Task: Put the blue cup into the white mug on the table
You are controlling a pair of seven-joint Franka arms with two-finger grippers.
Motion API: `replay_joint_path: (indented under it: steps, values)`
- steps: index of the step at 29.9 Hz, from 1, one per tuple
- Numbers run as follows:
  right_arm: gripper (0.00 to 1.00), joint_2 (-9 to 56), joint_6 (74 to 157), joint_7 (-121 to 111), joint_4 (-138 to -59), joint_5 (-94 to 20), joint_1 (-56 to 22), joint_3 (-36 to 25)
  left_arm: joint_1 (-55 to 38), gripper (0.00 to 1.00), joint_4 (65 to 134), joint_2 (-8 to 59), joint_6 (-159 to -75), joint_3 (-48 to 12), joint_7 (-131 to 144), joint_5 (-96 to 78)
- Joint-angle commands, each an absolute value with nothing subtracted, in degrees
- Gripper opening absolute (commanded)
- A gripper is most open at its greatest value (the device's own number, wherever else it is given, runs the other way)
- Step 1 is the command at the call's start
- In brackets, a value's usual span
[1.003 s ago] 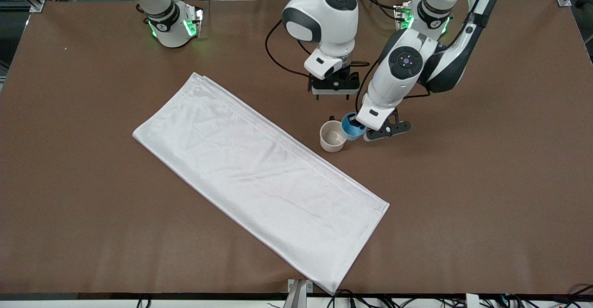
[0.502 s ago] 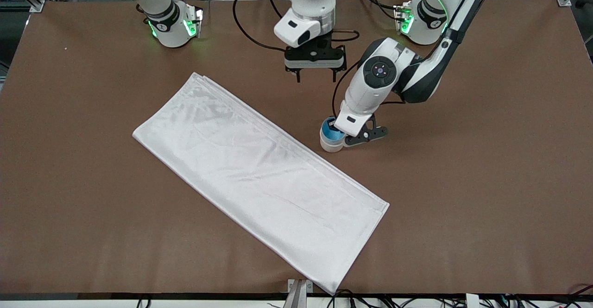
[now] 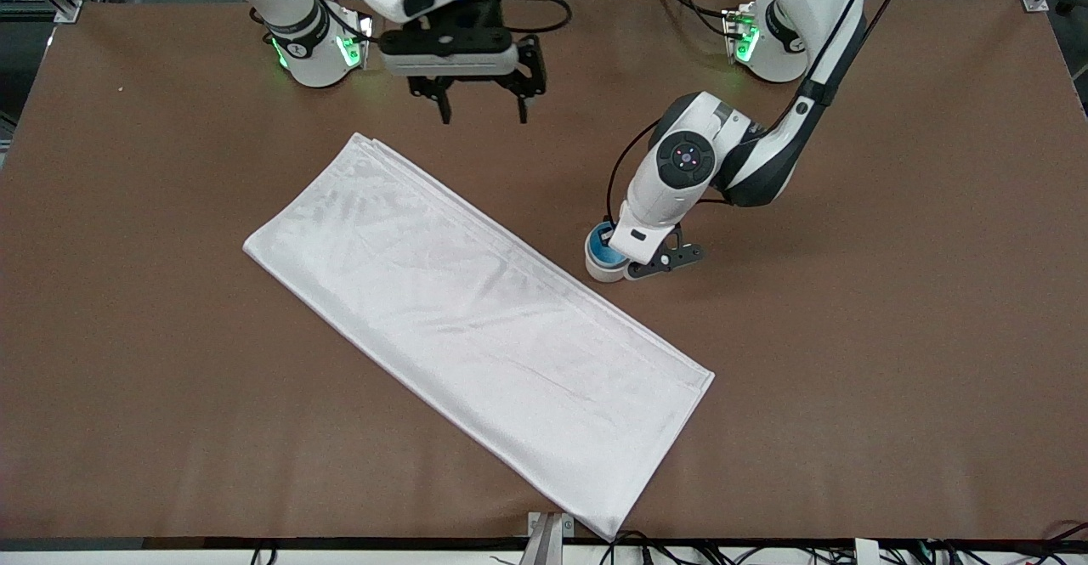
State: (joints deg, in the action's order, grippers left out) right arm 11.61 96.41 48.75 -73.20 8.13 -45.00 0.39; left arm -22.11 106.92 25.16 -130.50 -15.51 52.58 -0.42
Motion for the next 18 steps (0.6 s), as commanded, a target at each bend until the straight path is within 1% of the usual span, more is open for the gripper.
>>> replay_joint_path:
  steps: [1,2,3,4,5,6,7,14,18]
  values:
    - [1.00,6.4,91.5,40.3,-74.5,8.0,-39.6,1.1,-22.1,0.00,106.2,25.4,-130.3,-15.6,53.3,0.6]
    - [1.00,5.8,90.3,38.4,-74.5,7.9,-38.5,1.1,-22.1,0.00,106.2,25.4,-130.3,-15.6,53.3,0.6]
    - [1.00,5.1,89.0,36.4,-74.5,7.2,-37.1,1.1,-22.0,0.11,106.2,25.4,-130.3,-15.6,53.4,0.6]
    - [1.00,4.5,88.2,35.1,-74.5,6.2,-36.0,1.0,-21.9,0.34,106.1,25.4,-130.3,-15.6,53.3,0.6]
    - [1.00,3.8,87.7,33.5,-74.5,4.5,-34.0,0.9,-21.8,0.70,106.1,25.5,-130.3,-15.6,52.7,0.6]
    - [1.00,3.2,87.3,32.4,-74.6,3.1,-32.3,1.0,-21.7,0.98,106.2,25.6,-130.3,-15.6,52.6,0.8]
    - [1.00,2.4,86.8,31.4,-74.7,1.9,-30.2,1.0,-21.9,1.00,106.1,25.7,-130.3,-15.6,52.5,1.3]
    - [1.00,1.1,82.8,20.3,-74.8,0.8,-21.1,0.4,-21.9,1.00,106.1,25.1,-129.9,-15.6,52.6,1.7]
    - [1.00,0.8,82.4,17.2,-74.8,0.6,-16.7,0.4,-21.4,1.00,105.8,24.1,-128.9,-15.2,52.6,1.8]
